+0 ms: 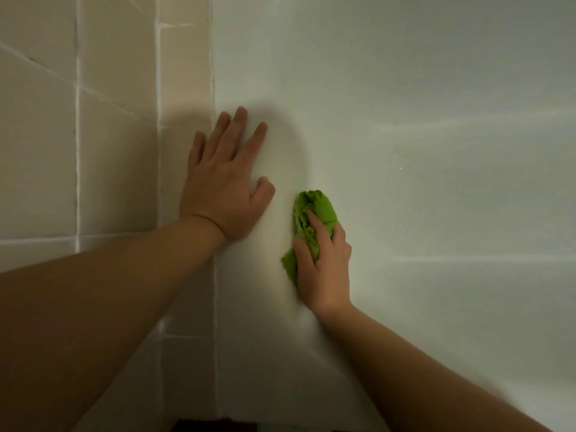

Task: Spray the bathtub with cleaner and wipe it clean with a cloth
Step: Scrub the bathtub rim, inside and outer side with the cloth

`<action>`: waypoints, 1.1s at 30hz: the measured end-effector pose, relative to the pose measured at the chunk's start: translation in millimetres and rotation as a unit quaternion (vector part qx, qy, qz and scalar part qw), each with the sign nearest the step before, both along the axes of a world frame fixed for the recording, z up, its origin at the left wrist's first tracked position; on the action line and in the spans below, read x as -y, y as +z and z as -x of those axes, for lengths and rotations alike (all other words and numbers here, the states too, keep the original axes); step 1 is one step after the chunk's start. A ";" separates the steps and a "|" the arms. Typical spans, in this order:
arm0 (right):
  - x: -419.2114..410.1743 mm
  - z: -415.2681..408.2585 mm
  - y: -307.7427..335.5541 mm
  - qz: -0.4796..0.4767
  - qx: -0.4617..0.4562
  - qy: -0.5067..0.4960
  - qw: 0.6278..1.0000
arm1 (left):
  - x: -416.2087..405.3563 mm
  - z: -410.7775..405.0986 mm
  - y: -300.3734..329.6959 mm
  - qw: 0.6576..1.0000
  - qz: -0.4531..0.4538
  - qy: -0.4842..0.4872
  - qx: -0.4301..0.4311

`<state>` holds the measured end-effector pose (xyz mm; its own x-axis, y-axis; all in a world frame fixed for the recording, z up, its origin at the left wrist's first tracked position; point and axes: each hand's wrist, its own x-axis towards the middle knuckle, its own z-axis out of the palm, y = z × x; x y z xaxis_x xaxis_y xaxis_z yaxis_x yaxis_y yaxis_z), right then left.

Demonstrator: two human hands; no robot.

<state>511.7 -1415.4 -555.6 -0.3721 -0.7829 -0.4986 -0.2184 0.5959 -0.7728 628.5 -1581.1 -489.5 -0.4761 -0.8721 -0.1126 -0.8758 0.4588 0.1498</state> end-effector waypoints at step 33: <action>28.2 79.1 -169.2 -0.286 -0.007 -0.102 0.953 | 23.2 17.9 -2.5 1.000 0.001 -0.005 -0.004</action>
<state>432.6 -1443.5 -724.8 -0.4969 -0.2962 -0.8157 -0.0617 0.9496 -0.3073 610.7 -1604.3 -492.0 -0.4850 -0.8678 -0.1081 -0.8704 0.4671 0.1555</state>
